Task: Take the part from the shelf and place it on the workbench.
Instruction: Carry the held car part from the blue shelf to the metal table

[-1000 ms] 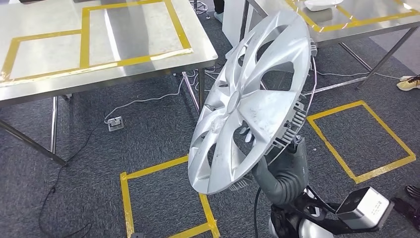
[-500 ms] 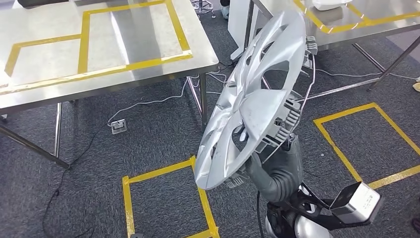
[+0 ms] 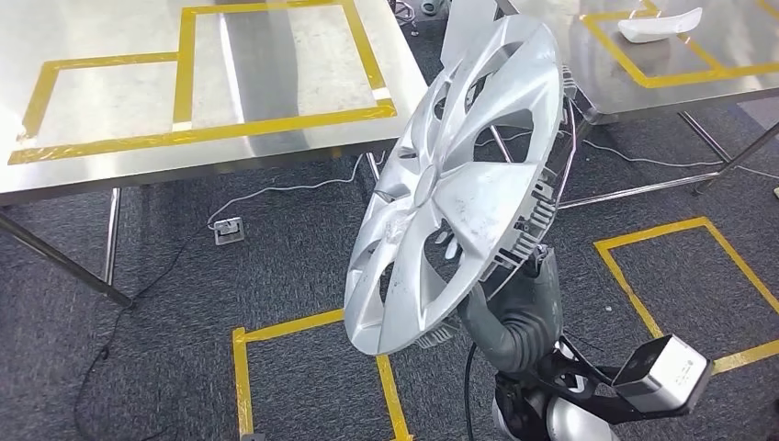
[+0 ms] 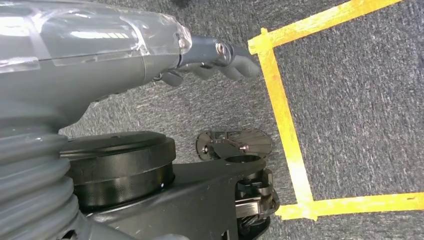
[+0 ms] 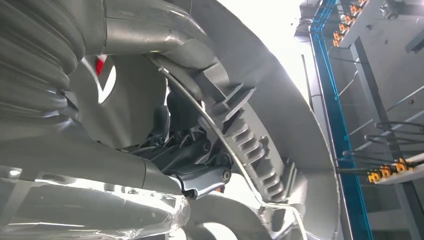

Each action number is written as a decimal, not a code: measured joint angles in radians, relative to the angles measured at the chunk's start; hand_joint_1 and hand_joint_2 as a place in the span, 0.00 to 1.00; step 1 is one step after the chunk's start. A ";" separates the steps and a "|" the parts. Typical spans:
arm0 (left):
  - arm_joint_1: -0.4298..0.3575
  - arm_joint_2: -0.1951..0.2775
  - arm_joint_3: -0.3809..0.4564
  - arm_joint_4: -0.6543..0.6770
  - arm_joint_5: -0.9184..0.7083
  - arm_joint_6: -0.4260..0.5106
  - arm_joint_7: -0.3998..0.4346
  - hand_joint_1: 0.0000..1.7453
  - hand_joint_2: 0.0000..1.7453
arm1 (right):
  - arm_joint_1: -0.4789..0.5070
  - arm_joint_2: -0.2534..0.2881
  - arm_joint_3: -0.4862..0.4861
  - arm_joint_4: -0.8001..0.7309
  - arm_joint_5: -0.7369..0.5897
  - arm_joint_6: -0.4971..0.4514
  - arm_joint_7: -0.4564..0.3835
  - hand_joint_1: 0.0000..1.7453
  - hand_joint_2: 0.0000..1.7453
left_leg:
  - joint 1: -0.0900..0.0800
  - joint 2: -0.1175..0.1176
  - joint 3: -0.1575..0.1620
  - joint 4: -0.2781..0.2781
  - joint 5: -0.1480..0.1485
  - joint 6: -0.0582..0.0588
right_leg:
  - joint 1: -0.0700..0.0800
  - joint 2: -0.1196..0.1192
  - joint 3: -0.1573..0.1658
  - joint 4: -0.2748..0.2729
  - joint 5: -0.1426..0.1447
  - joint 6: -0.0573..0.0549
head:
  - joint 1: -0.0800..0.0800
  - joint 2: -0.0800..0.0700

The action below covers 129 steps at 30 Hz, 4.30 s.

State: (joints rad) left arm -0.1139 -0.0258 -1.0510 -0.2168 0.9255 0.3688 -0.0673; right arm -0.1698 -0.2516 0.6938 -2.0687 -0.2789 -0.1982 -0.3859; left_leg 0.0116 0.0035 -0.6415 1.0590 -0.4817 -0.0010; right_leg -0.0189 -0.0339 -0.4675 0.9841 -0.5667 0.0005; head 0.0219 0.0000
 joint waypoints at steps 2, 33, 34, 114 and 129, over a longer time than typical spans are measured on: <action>0.000 0.000 0.000 0.000 0.000 0.001 0.000 0.00 1.00 | -0.004 0.000 0.000 0.000 0.000 0.000 0.000 1.00 1.00 | -0.001 -0.002 -0.001 0.000 -0.002 0.003 | 0.000 0.000 0.001 0.000 0.003 -0.004 | 0.010 0.000; -0.002 0.008 0.000 0.000 0.002 0.002 0.003 0.00 1.00 | -0.002 -0.001 -0.001 0.000 0.012 -0.004 0.002 1.00 1.00 | -0.005 -0.067 0.043 -0.028 0.002 0.020 | -0.009 0.065 -0.115 0.122 0.030 0.044 | 0.024 0.000; -0.004 0.008 0.000 0.000 0.002 0.002 0.003 0.00 1.00 | -0.002 -0.001 -0.001 -0.001 0.014 -0.005 0.002 1.00 1.00 | -0.005 -0.078 0.043 -0.027 0.002 0.014 | -0.010 0.084 -0.095 0.070 0.051 0.039 | 0.022 0.000; -0.001 -0.010 0.000 -0.001 0.002 -0.003 0.021 0.00 1.00 | 0.003 0.000 -0.007 0.001 -0.018 0.001 -0.016 1.00 1.00 | -0.018 -0.006 0.075 -0.012 -0.073 0.021 | 0.047 0.032 -0.117 0.027 0.093 -0.052 | 0.026 0.000; 0.004 0.001 0.000 0.000 0.002 -0.002 0.022 0.00 1.00 | 0.012 0.005 -0.015 0.006 -0.023 0.004 -0.023 1.00 1.00 | 0.024 0.012 0.002 0.031 -0.031 -0.025 | -0.025 0.034 -0.020 0.034 -0.013 0.051 | -0.003 0.000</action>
State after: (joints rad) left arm -0.1103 -0.0245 -1.0506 -0.2171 0.9278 0.3665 -0.0455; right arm -0.1579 -0.2466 0.6791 -2.0629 -0.3024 -0.1944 -0.4087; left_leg 0.0360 0.0153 -0.6393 1.0898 -0.5129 -0.0256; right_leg -0.0436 0.0001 -0.4877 1.0185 -0.5798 0.0515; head 0.0190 0.0000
